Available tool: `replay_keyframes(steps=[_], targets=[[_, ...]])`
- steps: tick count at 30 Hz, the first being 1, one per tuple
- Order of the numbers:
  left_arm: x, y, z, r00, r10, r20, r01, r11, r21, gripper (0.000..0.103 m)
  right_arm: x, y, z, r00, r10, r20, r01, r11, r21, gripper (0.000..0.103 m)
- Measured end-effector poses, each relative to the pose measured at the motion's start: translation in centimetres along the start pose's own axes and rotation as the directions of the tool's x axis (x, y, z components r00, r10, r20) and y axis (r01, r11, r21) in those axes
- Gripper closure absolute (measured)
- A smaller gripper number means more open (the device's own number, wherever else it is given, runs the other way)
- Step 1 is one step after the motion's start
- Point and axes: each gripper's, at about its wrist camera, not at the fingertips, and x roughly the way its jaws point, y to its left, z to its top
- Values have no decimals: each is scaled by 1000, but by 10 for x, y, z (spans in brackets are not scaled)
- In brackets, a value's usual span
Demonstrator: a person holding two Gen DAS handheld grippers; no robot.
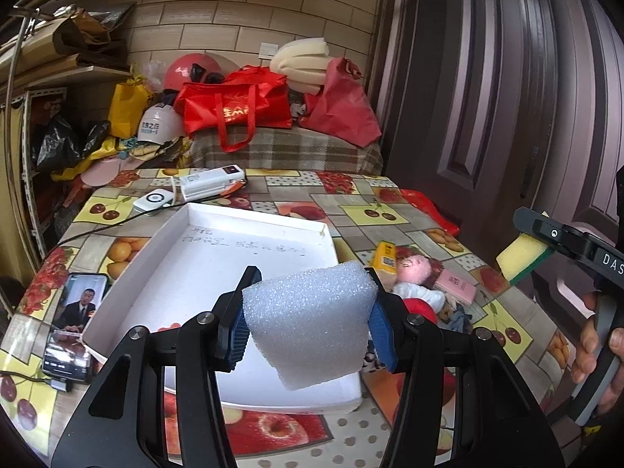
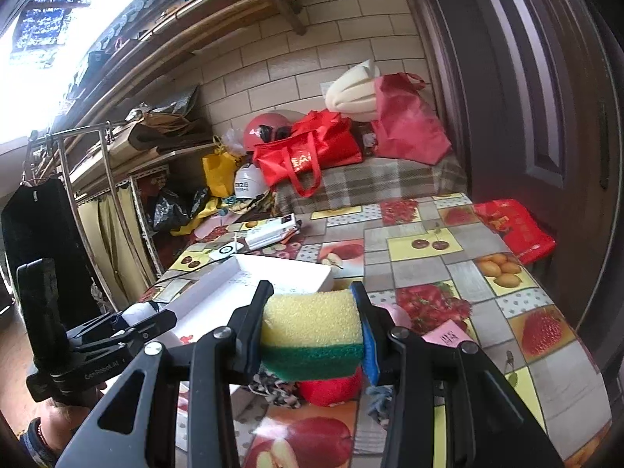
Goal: Organize soft objects
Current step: 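Carry the foam block in the left tool while the right tool carries the sponge toward the white box, then open the left tool over the box while the right tool releases the sponge into it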
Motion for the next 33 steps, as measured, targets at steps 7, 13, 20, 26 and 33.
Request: replay_keyframes(steps=[7, 13, 20, 26, 33], targets=[[-1, 16, 3, 999, 36, 6, -36, 999, -17, 51, 15, 9, 6, 999, 33, -23, -33, 999, -2, 62], [1, 29, 9, 997, 71, 8, -71, 997, -12, 51, 28, 26, 16, 997, 63, -35, -64, 998, -26, 62], [9, 42, 26, 991, 131, 17, -131, 991, 14, 51, 47, 45, 26, 992, 116, -59, -118, 993, -30, 63], [29, 54, 39, 985, 174, -4, -174, 985, 15, 51, 69, 62, 33, 985, 157, -75, -159, 987, -12, 63], [67, 69, 45, 972, 232, -45, -233, 972, -28, 51, 117, 74, 24, 979, 136, -153, -131, 990, 42, 63]])
